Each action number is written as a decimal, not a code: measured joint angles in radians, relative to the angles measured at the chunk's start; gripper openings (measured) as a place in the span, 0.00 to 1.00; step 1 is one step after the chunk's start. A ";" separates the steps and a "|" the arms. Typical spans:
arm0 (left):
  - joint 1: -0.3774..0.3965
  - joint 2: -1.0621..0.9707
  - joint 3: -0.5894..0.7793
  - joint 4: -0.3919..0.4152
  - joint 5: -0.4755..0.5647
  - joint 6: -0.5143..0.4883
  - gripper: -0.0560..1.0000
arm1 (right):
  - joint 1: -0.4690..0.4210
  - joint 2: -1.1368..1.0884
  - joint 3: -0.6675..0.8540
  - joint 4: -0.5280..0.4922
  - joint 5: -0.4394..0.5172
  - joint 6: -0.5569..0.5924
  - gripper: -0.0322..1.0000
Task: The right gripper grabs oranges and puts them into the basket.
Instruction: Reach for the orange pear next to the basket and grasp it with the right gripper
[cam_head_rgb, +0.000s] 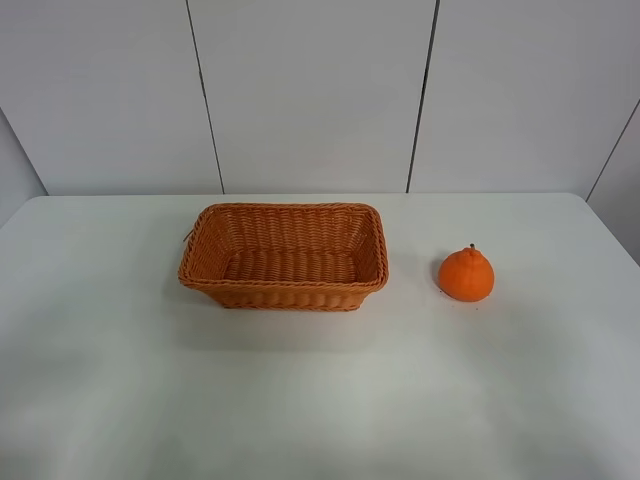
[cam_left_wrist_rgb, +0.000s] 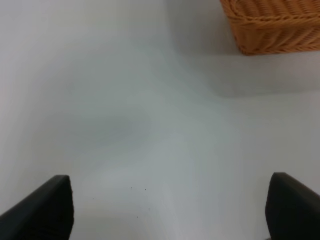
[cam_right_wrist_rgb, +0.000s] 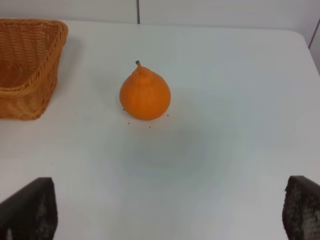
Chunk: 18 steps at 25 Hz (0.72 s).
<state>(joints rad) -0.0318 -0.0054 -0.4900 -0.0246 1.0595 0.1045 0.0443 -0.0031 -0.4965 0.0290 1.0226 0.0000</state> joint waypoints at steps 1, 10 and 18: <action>0.000 0.000 0.000 0.000 0.000 0.000 0.89 | 0.000 0.000 0.000 0.000 0.000 0.000 0.70; 0.000 0.000 0.000 0.000 0.000 0.000 0.89 | 0.000 0.000 0.000 0.000 0.000 0.000 0.70; 0.000 0.000 0.000 0.000 0.000 0.000 0.89 | 0.000 0.211 -0.100 -0.009 0.005 0.000 0.70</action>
<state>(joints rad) -0.0318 -0.0054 -0.4900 -0.0246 1.0595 0.1045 0.0443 0.2082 -0.5965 0.0199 1.0272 0.0000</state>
